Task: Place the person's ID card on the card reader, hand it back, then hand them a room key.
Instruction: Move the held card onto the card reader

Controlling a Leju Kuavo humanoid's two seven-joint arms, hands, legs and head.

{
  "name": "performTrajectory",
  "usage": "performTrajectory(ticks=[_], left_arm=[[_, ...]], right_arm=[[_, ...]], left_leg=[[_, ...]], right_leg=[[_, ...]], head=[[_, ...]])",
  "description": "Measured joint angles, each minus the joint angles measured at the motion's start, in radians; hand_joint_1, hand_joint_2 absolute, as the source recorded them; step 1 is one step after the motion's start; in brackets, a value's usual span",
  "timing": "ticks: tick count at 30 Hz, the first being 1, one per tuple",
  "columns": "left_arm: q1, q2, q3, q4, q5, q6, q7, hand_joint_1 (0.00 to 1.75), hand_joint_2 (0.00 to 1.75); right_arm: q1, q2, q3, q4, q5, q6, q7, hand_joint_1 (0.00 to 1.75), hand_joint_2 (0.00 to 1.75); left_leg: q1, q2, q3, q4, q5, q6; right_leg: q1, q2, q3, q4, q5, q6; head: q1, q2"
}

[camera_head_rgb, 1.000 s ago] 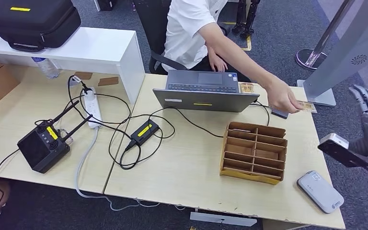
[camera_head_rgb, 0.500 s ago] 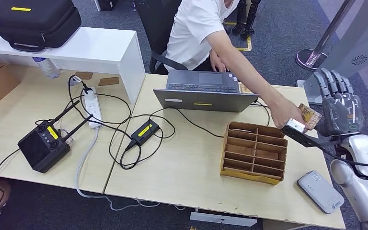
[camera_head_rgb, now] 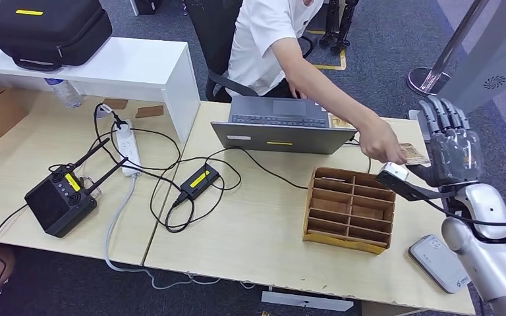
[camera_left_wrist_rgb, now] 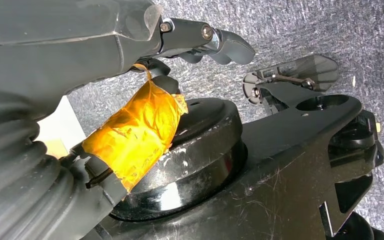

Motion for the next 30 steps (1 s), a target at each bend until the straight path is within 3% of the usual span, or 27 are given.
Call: performTrajectory(ticks=[5, 9, 30], left_arm=[[0.000, 0.000, 0.000, 0.000, 0.000, 0.000, 0.000, 0.00, 1.75], [0.000, 0.000, 0.000, 0.000, 0.000, 0.000, 0.000, 0.00, 1.75], [-0.001, 0.000, 0.000, 0.000, -0.016, 0.001, -0.007, 0.00, 1.75]], right_arm=[[0.000, 0.001, 0.001, 0.000, 0.000, 0.000, 0.000, 0.00, 1.75], [0.000, 0.002, 0.001, 0.000, -0.002, 0.000, -0.001, 1.75, 1.75], [0.007, 0.002, 0.000, 0.000, -0.054, 0.006, -0.015, 1.75, 1.75]], left_leg=[[0.000, 0.000, 0.000, 0.000, 0.000, 0.000], [0.000, 0.000, 0.000, 0.000, 0.000, 0.000], [0.000, 0.000, 0.000, 0.000, 0.000, 0.000]], right_leg=[[0.000, 0.000, 0.000, 0.000, 0.000, 0.000], [0.000, 0.000, 0.000, 0.000, 0.000, 0.000], [0.000, 0.000, 0.000, 0.000, 0.000, 0.000]], head=[[0.000, 0.000], [0.000, 0.000], [0.000, 0.000]])
